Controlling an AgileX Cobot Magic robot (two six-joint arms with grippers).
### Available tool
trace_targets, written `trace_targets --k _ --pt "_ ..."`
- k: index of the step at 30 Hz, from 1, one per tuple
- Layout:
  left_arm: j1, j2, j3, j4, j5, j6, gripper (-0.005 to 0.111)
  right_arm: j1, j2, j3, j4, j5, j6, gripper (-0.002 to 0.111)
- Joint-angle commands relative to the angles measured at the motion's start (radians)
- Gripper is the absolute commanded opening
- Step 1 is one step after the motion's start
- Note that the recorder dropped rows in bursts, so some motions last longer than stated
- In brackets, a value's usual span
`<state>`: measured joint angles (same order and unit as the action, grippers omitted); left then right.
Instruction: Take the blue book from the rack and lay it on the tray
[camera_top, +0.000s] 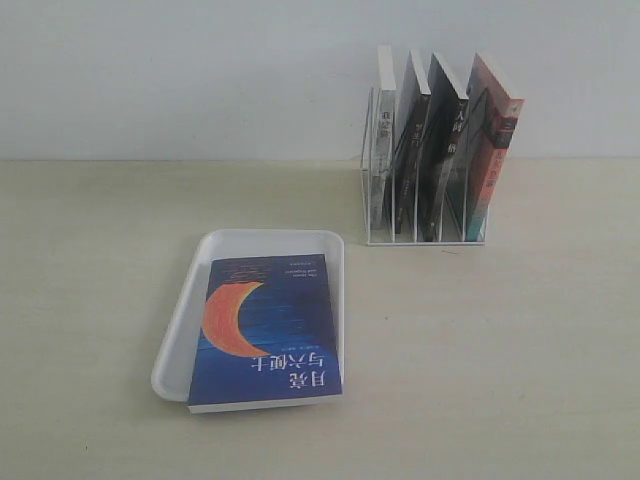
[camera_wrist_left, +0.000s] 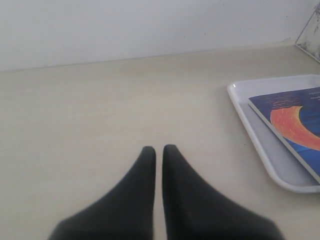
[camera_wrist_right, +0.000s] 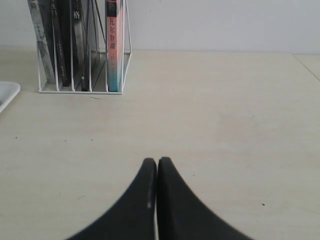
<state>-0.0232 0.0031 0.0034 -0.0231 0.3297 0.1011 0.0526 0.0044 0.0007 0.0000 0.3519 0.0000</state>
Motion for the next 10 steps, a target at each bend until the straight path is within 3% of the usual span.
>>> trace_targets --k 1,10 --pt "0.002 -0.003 -0.003 -0.002 -0.016 0.004 0.005 -0.003 -0.004 -0.001 -0.010 -0.005 0.000 0.000" --pt "0.002 -0.003 -0.003 -0.002 -0.016 0.004 0.005 -0.003 -0.004 -0.001 -0.010 -0.011 0.000 0.000"
